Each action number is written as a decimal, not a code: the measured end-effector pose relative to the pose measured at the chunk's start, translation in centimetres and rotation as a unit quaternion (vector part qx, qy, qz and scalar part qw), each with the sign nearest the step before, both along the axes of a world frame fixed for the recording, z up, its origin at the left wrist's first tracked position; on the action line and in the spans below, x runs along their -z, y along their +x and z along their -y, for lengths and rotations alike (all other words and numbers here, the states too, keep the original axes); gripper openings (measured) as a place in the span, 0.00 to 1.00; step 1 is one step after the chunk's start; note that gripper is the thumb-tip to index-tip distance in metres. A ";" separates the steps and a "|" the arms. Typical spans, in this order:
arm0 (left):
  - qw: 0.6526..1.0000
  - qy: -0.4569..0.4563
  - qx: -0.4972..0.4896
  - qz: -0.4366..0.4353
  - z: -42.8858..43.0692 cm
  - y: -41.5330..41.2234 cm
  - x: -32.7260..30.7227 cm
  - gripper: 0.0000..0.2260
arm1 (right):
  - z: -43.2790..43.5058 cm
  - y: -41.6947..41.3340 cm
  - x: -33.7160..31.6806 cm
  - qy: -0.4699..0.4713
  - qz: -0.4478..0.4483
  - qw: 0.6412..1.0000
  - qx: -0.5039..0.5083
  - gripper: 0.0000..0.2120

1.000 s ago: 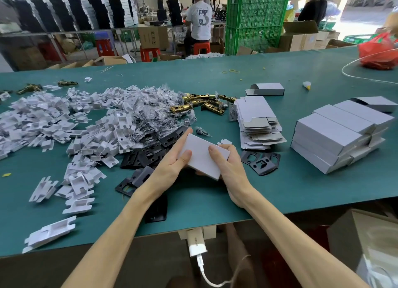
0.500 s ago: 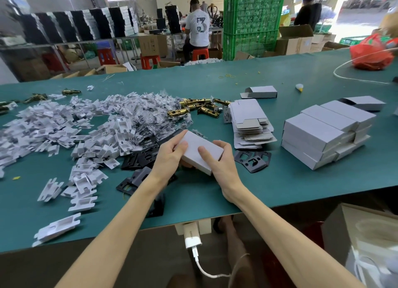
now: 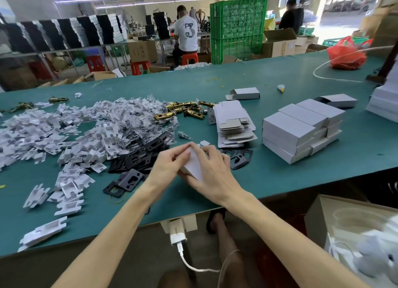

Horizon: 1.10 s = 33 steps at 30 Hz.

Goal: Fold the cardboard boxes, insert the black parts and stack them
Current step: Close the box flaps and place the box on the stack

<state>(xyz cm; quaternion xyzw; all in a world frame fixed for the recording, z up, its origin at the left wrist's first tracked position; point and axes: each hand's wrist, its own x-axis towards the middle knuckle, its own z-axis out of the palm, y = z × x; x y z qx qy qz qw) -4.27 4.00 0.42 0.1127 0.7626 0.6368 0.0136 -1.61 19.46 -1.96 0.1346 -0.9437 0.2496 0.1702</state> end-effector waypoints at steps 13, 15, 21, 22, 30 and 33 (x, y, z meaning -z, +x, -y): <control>0.998 0.035 0.050 0.018 -2.8 0.4 2.8 0.15 | -11.6 -1.0 -1.7 0.050 0.035 0.978 0.201 0.31; 0.998 0.049 0.042 0.013 -2.2 0.4 3.3 0.15 | -12.3 -1.4 -1.0 0.075 0.037 0.976 0.201 0.30; 0.999 0.025 0.042 0.014 -2.2 0.0 4.1 0.15 | -12.2 -2.5 0.3 0.105 -0.022 0.982 0.158 0.18; 0.999 0.027 0.045 0.015 -2.2 -0.1 4.2 0.15 | -12.3 -2.5 0.3 0.090 -0.025 0.983 0.159 0.17; 0.998 0.036 0.050 0.012 -1.7 0.0 4.8 0.16 | -12.7 -2.3 0.4 0.083 -0.038 0.984 0.151 0.19; 0.998 0.026 0.050 0.005 -1.6 0.0 4.8 0.16 | -13.1 -2.0 0.3 0.079 -0.045 0.985 0.145 0.19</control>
